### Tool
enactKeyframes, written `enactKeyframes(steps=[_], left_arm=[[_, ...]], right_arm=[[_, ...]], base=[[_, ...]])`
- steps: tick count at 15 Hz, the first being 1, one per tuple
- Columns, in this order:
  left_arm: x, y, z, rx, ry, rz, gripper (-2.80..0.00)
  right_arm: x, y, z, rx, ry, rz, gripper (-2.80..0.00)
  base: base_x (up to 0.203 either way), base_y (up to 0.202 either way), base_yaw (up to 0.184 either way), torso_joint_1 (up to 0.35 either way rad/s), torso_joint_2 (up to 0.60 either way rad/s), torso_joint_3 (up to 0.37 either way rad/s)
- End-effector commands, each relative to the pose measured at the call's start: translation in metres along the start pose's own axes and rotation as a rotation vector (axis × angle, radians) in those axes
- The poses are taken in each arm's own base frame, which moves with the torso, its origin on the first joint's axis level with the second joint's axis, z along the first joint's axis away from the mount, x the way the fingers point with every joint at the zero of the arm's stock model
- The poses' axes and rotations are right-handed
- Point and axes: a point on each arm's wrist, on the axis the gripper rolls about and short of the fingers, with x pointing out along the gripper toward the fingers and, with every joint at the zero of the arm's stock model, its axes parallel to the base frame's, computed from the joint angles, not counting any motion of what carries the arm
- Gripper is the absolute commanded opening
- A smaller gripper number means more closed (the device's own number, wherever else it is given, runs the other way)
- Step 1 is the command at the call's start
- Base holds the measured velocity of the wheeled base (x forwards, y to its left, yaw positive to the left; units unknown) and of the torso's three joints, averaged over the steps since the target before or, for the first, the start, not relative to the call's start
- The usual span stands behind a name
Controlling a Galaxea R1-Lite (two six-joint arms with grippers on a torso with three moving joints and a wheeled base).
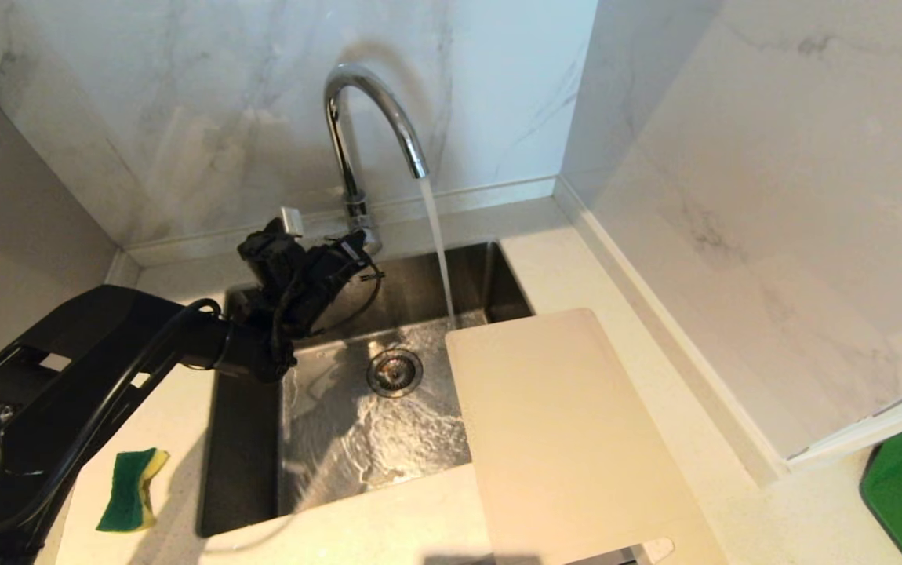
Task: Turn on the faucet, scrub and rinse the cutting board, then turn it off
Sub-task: Turn off the tap
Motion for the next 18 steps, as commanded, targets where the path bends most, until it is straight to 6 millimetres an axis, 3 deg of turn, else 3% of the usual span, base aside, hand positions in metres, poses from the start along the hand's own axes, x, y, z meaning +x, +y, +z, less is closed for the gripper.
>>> enactKeyframes(steps=[1,18], left_arm=[[0.004,0.006,-0.003,-0.002,-0.014,0.003,-2.8],[0.017,0.036,0.011,0.014,-0.101,0.032,-2.8]], right_arm=[[0.0,0.0,0.0,-0.001,0.001,0.0,-2.8],[0.0,0.0,0.0,-0.001,0.001,0.001,-2.8]], base=[[0.0,0.0,0.0,0.0,0.0,0.0],[0.0,0.0,0.0,0.0,0.0,0.0]])
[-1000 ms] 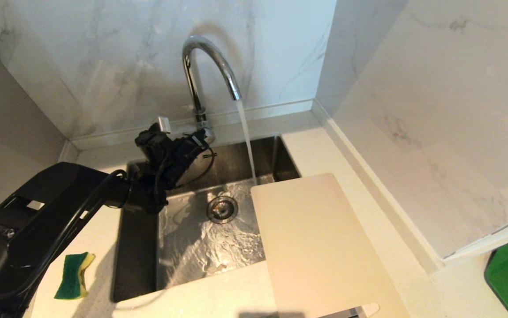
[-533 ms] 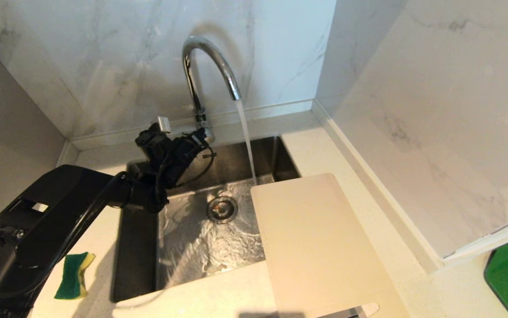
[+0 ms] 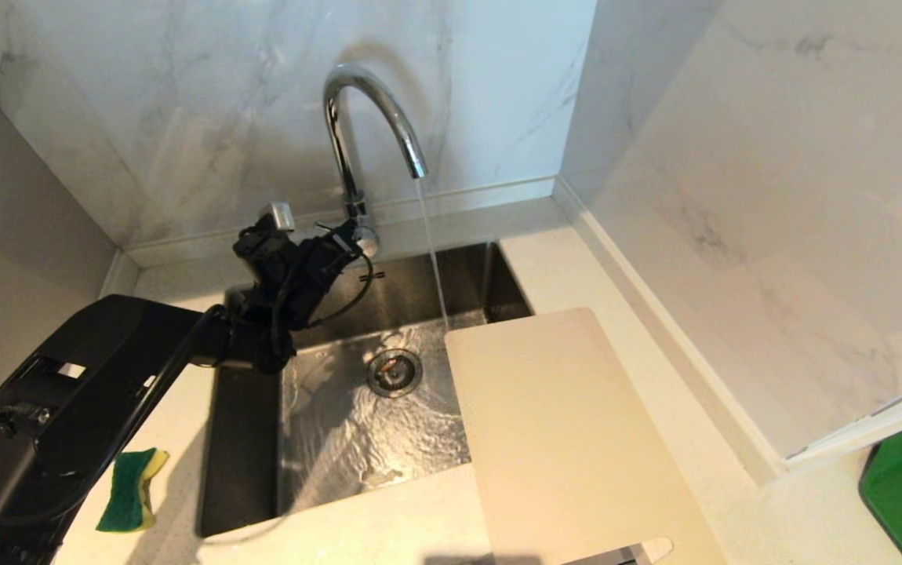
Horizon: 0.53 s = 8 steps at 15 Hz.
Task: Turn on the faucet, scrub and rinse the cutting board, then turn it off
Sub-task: Turn off the tap
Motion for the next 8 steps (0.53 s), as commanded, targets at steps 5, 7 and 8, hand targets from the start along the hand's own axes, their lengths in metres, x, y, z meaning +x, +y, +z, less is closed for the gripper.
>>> enactKeyframes(steps=[5,7,8], left_arm=[[0.0034,0.0096,0.0029,-0.001,-0.027,0.008,-2.8],[0.0034,0.0093,0.0035,-0.001,-0.028,0.007,-2.8],[0.0033,0.0088,0.0031,-0.001,-0.027,0.007,-2.8]], right_arm=[[0.0002,0.0,-0.0004,-0.001,0.002,0.001,-2.8],[0.0001,0.0,-0.0001,-0.001,0.002,0.001,-2.8],[0.0002,0.0,-0.0003,-0.001,0.002,0.001,-2.8]], base=[[0.0,0.0,0.0,0.0,0.0,0.0],[0.0,0.0,0.0,0.0,0.0,0.0],[0.0,0.0,0.0,0.0,0.0,0.0]])
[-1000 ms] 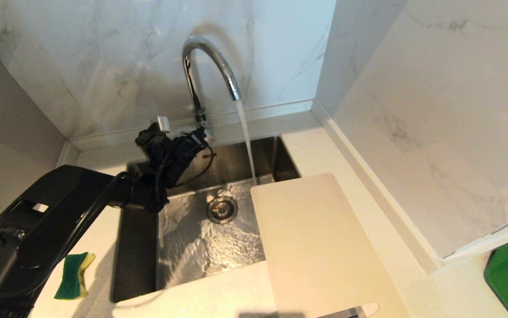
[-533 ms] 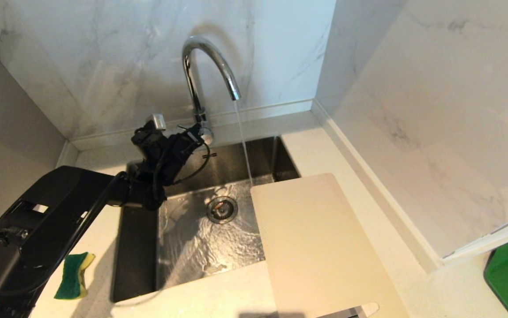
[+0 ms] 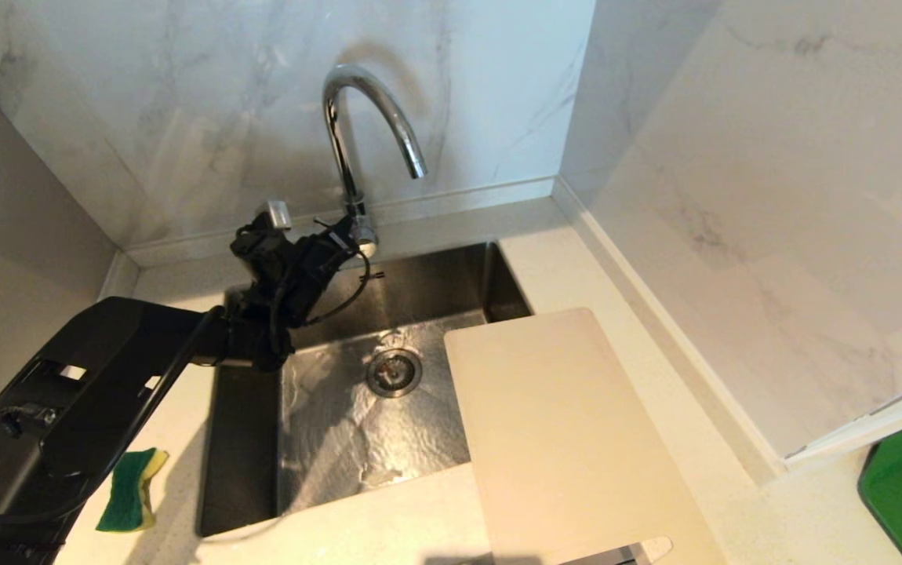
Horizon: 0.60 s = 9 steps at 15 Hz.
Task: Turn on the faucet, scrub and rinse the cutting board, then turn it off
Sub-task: Turn off the tap
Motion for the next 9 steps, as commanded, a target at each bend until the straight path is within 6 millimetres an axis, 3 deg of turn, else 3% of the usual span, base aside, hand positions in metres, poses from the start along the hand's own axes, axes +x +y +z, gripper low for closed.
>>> enactKeyframes(steps=[1,3,9], left_arm=[[0.0,0.0,0.0,-0.003,-0.006,0.0,-2.8],[-0.002,-0.004,-0.002,-0.005,0.0,0.0,-2.8],[-0.018,-0.042,0.013,-0.024,-0.003,-0.069,-2.8]], right_arm=[[0.0,0.0,0.0,0.0,0.0,-0.001,-2.8],[0.0,0.0,0.0,0.0,0.001,0.0,-2.8],[0.0,0.0,0.0,0.0,0.001,0.0,-2.8]], base=[[0.0,0.0,0.0,0.0,0.0,0.0],[0.0,0.0,0.0,0.0,0.0,0.0],[0.0,0.0,0.0,0.0,0.0,0.0]])
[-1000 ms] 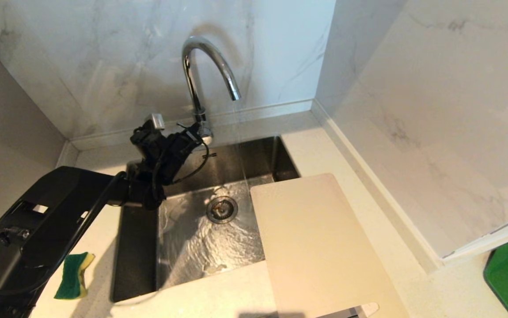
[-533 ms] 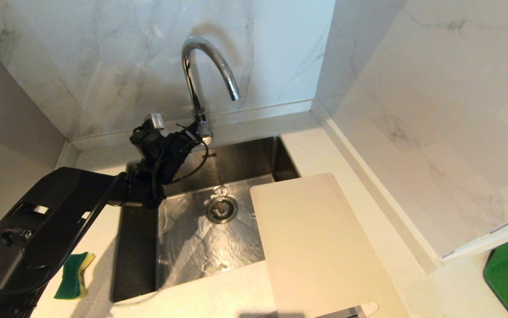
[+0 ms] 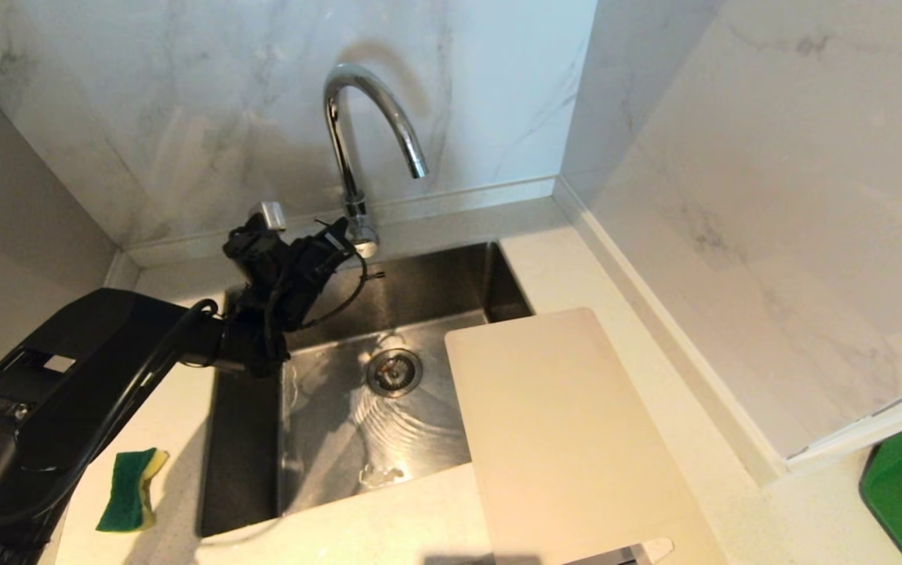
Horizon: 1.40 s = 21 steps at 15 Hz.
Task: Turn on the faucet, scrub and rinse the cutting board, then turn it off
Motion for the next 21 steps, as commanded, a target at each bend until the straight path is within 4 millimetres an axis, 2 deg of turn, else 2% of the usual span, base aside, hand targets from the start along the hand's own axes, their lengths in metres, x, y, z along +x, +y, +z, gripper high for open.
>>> enactKeyframes(steps=[1,4,8,12,14,17,19,21], left_arm=[[-0.006,-0.024,0.017,-0.014,-0.019,-0.045,-2.8],[-0.016,-0.049,0.039,-0.028,-0.035,-0.096,-2.8],[-0.036,-0.082,0.081,-0.04,-0.06,-0.174,-2.8],[-0.046,-0.094,0.1,-0.028,-0.085,-0.196,-2.8],[-0.049,-0.093,0.105,0.006,-0.078,-0.19,-2.8],[-0.06,-0.074,0.113,0.098,-0.003,-0.141,-2.8],[-0.064,-0.051,0.129,0.178,0.036,-0.111,-2.8],[-0.072,-0.035,0.156,0.265,0.049,-0.047,-2.8]], right_arm=[[0.0,0.0,0.0,0.0,0.002,0.001,-2.8],[0.0,0.0,0.0,-0.001,0.001,0.0,-2.8],[0.0,0.0,0.0,-0.001,0.001,0.001,-2.8],[0.0,0.0,0.0,-0.001,0.002,0.001,-2.8],[0.0,0.0,0.0,0.0,0.0,0.002,-2.8],[0.0,0.0,0.0,0.0,0.003,0.001,-2.8],[0.0,0.0,0.0,-0.001,0.002,0.001,-2.8],[0.0,0.0,0.0,-0.001,0.003,0.002,-2.8]], base=[[0.0,0.0,0.0,0.0,0.0,0.0],[0.0,0.0,0.0,0.0,0.0,0.0],[0.0,0.0,0.0,0.0,0.0,0.0],[0.0,0.0,0.0,0.0,0.0,0.0],[0.0,0.0,0.0,0.0,0.0,0.0],[0.0,0.0,0.0,0.0,0.0,0.0],[0.0,0.0,0.0,0.0,0.0,0.0],[0.0,0.0,0.0,0.0,0.0,0.0]])
